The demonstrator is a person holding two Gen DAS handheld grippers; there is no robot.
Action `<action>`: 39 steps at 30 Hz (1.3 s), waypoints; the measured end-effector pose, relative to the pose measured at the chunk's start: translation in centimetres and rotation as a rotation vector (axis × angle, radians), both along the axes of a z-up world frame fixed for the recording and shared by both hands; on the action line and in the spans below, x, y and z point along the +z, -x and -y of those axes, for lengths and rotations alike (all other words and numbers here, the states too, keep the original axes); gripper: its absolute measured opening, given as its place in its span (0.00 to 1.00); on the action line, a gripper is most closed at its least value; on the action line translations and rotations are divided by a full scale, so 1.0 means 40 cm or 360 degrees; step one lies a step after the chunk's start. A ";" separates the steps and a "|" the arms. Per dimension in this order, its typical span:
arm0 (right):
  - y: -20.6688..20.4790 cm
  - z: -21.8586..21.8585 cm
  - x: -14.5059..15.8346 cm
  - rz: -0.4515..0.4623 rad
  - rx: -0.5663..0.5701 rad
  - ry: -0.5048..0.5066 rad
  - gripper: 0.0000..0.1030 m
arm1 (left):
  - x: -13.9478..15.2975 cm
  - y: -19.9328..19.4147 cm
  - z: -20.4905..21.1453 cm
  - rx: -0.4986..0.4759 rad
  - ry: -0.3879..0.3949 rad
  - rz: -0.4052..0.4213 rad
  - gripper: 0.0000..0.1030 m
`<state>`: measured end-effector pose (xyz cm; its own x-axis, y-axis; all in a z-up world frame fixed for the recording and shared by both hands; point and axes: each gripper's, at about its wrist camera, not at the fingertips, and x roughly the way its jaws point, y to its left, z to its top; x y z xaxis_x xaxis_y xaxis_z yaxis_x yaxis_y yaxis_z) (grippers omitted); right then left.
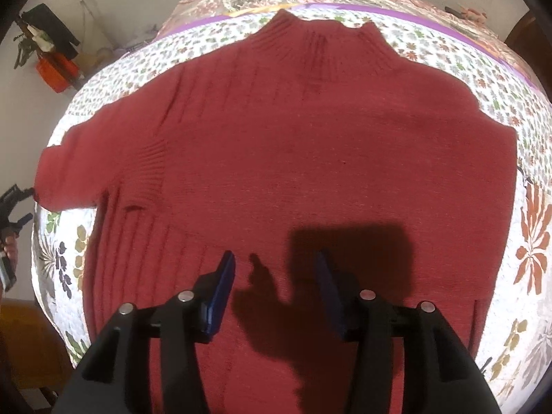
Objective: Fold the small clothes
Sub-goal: 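Grasp the other sleeve cuff with the left tool, then fold the gripped sleeve across the sweater body with the left tool and release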
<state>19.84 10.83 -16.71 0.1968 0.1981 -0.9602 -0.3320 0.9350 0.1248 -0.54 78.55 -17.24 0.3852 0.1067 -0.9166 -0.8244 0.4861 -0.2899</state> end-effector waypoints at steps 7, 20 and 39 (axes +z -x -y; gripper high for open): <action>-0.004 -0.005 -0.004 0.0006 -0.0031 0.0056 0.49 | -0.046 -0.041 -0.066 0.0059 0.0064 0.0139 0.81; -0.010 0.000 0.006 0.0027 -0.0047 0.0053 0.52 | 0.034 -0.093 -0.039 0.0034 -0.0107 0.0296 0.07; 0.027 0.202 0.023 0.0048 -0.0232 0.0018 0.53 | 0.206 -0.354 0.621 -0.0899 -0.0212 0.0610 0.07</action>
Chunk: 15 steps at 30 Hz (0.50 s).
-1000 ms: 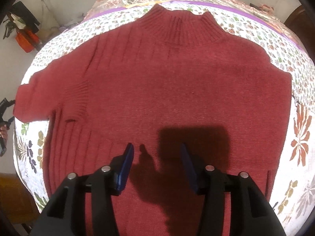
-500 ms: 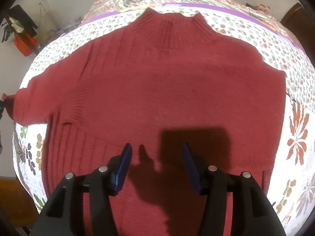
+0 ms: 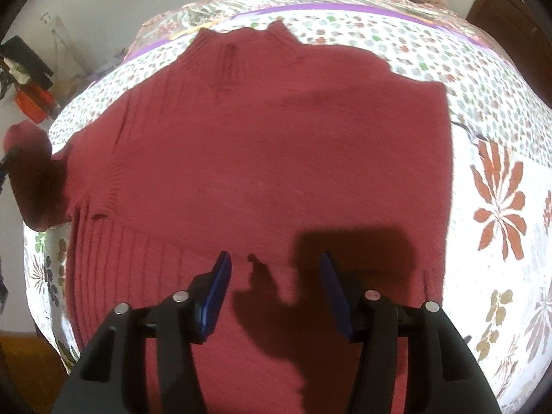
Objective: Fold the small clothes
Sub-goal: 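Fold the gripped sleeve across the sweater body with the left tool and release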
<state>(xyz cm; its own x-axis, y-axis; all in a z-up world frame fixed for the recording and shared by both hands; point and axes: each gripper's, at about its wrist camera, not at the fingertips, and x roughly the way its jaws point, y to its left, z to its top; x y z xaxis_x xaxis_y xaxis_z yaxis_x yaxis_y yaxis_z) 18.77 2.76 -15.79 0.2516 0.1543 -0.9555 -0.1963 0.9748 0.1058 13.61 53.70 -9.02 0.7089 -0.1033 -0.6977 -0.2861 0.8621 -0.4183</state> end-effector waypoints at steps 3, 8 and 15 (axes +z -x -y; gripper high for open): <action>0.009 0.029 0.001 -0.0001 -0.0021 -0.0003 0.53 | -0.029 -0.033 0.103 -0.0108 0.0035 -0.0020 0.07; 0.011 0.071 0.000 -0.0003 -0.0059 -0.0018 0.53 | -0.087 -0.082 0.245 -0.0318 0.0090 -0.0103 0.07; -0.005 0.072 -0.011 -0.0024 -0.0073 -0.0067 0.53 | -0.256 -0.108 0.332 -0.0505 0.0213 -0.0449 0.25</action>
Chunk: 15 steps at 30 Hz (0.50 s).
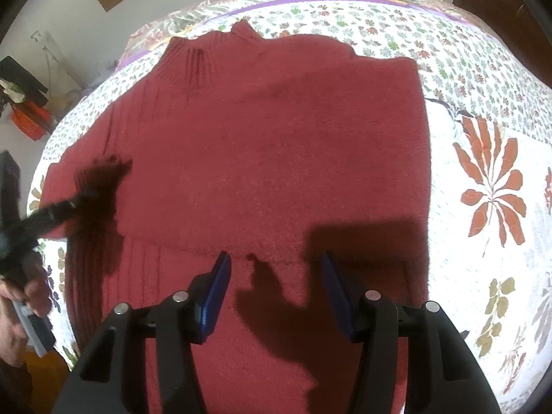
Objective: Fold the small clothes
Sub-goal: 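Fold the gripped sleeve across the sweater body with the left tool and release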
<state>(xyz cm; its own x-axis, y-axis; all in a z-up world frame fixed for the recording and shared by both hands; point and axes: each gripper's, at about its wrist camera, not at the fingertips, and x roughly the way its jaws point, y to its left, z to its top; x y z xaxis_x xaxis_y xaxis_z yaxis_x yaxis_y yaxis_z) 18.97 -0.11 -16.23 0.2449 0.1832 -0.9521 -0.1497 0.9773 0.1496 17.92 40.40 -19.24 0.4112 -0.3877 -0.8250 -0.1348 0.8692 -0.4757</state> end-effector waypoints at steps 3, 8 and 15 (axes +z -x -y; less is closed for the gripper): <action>-0.014 -0.025 0.003 0.0003 0.0016 -0.0025 0.53 | 0.025 0.034 -0.024 0.0002 0.0110 0.0024 0.48; -0.044 -0.119 0.030 0.0025 0.0117 -0.0137 0.53 | 0.092 0.099 -0.153 0.0125 0.0073 0.0103 0.58; -0.105 -0.292 0.012 -0.0072 0.0260 -0.0374 0.55 | 0.079 0.103 -0.330 0.0327 -0.0396 -0.0002 0.59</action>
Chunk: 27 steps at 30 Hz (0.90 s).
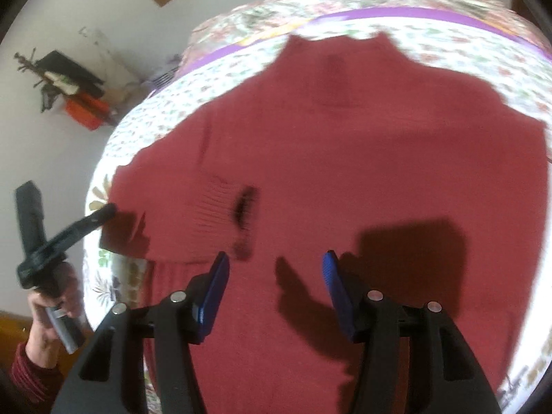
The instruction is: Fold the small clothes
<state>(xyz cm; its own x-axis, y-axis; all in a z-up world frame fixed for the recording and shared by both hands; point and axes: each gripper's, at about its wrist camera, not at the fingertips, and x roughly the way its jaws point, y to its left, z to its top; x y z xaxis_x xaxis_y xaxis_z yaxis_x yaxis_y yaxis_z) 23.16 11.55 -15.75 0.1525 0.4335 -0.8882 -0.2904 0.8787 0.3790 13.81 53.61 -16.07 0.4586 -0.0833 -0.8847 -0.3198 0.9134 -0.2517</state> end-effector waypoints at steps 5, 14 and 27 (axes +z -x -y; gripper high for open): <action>-0.026 -0.102 -0.048 -0.0078 0.0085 -0.0021 0.55 | -0.094 -0.036 -0.005 -0.0032 -0.0133 -0.0170 0.60; -0.031 -0.145 -0.086 -0.0125 0.0131 0.0017 0.55 | -0.032 -0.012 -0.057 0.0037 0.0027 -0.0074 0.64; -0.055 -0.063 -0.027 -0.0098 0.0067 -0.0379 0.09 | 0.075 0.017 -0.106 0.0173 -0.0017 0.0047 0.66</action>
